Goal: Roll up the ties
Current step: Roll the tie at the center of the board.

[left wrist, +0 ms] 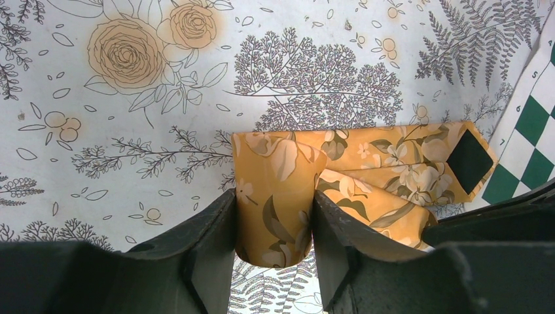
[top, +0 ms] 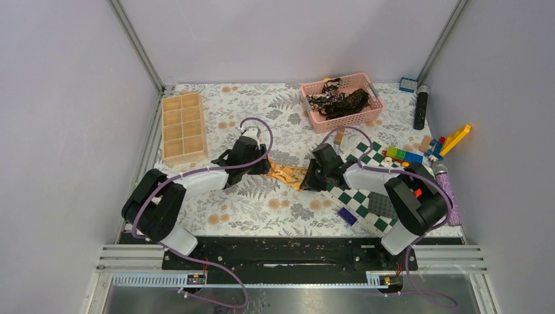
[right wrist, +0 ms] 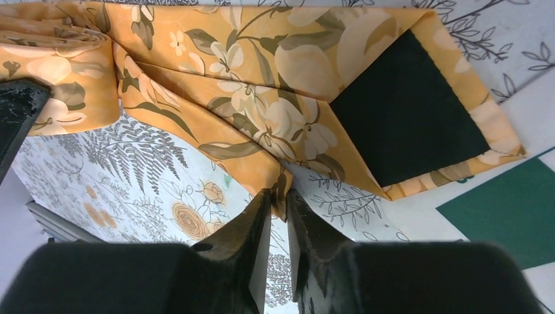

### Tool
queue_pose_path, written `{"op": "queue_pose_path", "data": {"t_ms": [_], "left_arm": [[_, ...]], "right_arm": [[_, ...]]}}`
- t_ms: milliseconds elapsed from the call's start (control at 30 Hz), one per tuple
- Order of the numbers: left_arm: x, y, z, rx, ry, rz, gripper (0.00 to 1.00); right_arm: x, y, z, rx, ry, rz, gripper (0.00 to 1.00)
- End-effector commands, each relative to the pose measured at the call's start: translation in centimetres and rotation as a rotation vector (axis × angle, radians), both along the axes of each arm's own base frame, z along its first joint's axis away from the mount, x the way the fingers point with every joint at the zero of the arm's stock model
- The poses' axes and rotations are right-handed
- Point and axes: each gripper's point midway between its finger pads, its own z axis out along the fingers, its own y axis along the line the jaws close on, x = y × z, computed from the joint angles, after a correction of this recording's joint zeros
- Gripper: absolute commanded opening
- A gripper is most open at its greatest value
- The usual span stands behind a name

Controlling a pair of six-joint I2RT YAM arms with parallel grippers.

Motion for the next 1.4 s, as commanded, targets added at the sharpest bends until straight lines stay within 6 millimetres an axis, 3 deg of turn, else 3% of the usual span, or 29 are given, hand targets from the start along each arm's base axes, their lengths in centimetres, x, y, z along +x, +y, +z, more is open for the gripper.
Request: {"op": "queue_pose_path", "data": {"t_ms": [0, 200, 433, 667, 1000, 1167, 1367], "left_arm": [[1.4, -0.9, 2.6, -0.038, -0.082, -0.001, 0.43], [1.4, -0.8, 2.8, -0.057, -0.079, 0.023, 0.42], [1.3, -1.4, 2.7, -0.093, -0.066, 0.028, 0.42], [1.3, -1.4, 2.6, -0.096, -0.063, 0.029, 0.42], [1.5, -1.2, 2.5, -0.087, -0.062, 0.043, 0.42], [1.6, -1.3, 2.5, -0.083, -0.060, 0.044, 0.42], [1.8, -1.2, 2.5, -0.071, -0.062, 0.045, 0.42]], "right_arm": [[1.5, -0.3, 2.3, -0.020, -0.095, 0.017, 0.20], [3.5, -0.9, 5.1, -0.116, -0.189, 0.060, 0.15], [5.3, -1.6, 6.3, -0.230, -0.238, 0.120, 0.15], [6.7, -2.0, 6.2, -0.323, -0.238, 0.158, 0.15], [5.6, -3.4, 4.5, -0.377, -0.181, 0.143, 0.16], [5.3, -4.0, 3.6, -0.417, -0.145, 0.150, 0.24], [5.4, -4.5, 3.5, -0.460, -0.132, 0.154, 0.46]]}}
